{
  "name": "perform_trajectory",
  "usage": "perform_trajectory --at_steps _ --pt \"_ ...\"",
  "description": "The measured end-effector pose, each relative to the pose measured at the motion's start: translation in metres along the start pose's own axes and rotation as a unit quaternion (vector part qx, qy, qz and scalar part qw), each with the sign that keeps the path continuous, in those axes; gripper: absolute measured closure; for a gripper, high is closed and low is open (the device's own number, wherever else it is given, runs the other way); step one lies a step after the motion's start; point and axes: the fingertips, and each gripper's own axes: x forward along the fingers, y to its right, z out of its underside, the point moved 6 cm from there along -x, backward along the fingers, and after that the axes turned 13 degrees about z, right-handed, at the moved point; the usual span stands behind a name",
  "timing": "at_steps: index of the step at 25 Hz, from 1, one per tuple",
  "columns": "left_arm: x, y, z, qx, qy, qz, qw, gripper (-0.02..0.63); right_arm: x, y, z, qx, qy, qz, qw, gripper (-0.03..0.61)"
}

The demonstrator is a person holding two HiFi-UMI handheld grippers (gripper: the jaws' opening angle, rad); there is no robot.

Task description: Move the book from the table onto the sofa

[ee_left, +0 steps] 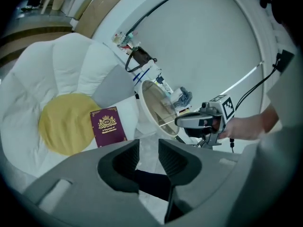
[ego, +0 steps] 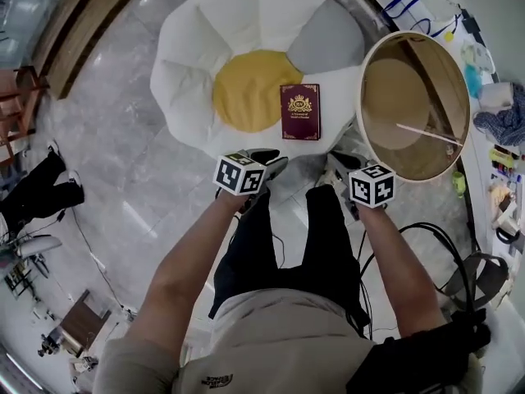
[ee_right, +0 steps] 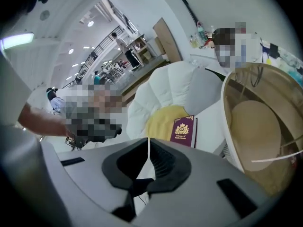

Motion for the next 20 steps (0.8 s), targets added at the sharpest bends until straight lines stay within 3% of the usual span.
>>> perform_trajectory --at_steps 4,8,20 --pt "-0.022 0.058 -0.013 0.03 0.001 0.019 0.9994 0.556 -0.048 -0.029 -0.009 -0.025 0.008 -0.019 0.999 0.56" --pt "-0.045 0.108 -0.029 0.065 -0.026 0.026 0.9972 0.596 -0.09 -0.054 -0.02 -0.033 0.017 -0.035 0.999 0.563" --pt "-0.11 0.243 -0.051 0.175 -0.037 0.06 0.982 0.606 -0.196 -0.127 -0.042 -0.065 0.082 -0.05 0.993 0.565"
